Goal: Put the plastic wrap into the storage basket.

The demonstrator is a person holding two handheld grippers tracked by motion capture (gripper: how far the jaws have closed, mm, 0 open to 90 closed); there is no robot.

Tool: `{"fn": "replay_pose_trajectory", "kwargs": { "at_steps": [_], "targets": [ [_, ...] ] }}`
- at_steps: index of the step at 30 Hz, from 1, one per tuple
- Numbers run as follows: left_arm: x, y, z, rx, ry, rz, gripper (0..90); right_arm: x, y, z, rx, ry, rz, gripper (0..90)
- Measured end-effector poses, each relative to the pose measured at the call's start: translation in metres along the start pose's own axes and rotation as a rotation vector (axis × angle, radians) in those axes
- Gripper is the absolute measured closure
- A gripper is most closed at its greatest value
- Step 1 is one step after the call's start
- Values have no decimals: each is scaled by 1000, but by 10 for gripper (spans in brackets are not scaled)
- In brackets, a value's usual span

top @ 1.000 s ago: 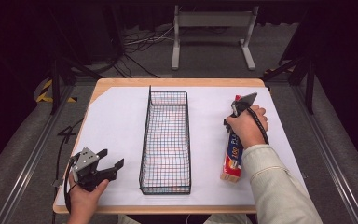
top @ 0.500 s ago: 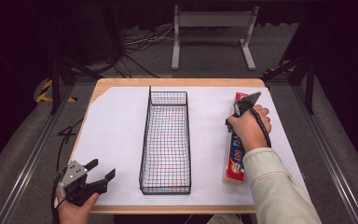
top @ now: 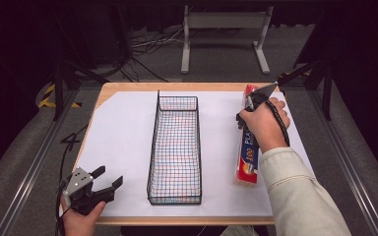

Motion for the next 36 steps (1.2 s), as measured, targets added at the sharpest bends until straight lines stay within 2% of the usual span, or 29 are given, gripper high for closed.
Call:
{"fn": "replay_pose_trajectory", "kwargs": {
  "at_steps": [4, 13, 17, 26, 36],
  "targets": [
    [4, 2, 1, -10, 16, 3, 275, -1, -1, -8, -13, 2, -16, 394],
    [7, 5, 11, -30, 6, 10, 276, -3, -10, -25, 15, -2, -9, 395],
    [8, 6, 12, -36, 6, 15, 277, -2, -19, -36, 14, -2, -19, 394],
    [7, 4, 12, -34, 7, 12, 277, -4, -42, -45, 40, -15, -25, 395],
    [3, 2, 9, -31, -1, -2, 273, -9, -76, -58, 62, -19, -73, 396]
  ]
}}
Point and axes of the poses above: each handheld gripper's, and its own axes: z roughly forward along the jaws, x roughly out of its top, y roughly to its right, the point moved 9 cm from there along z, roughly forward along the jaws, and after that the axes turned 9 degrees about -x, right-handed, at the moved point
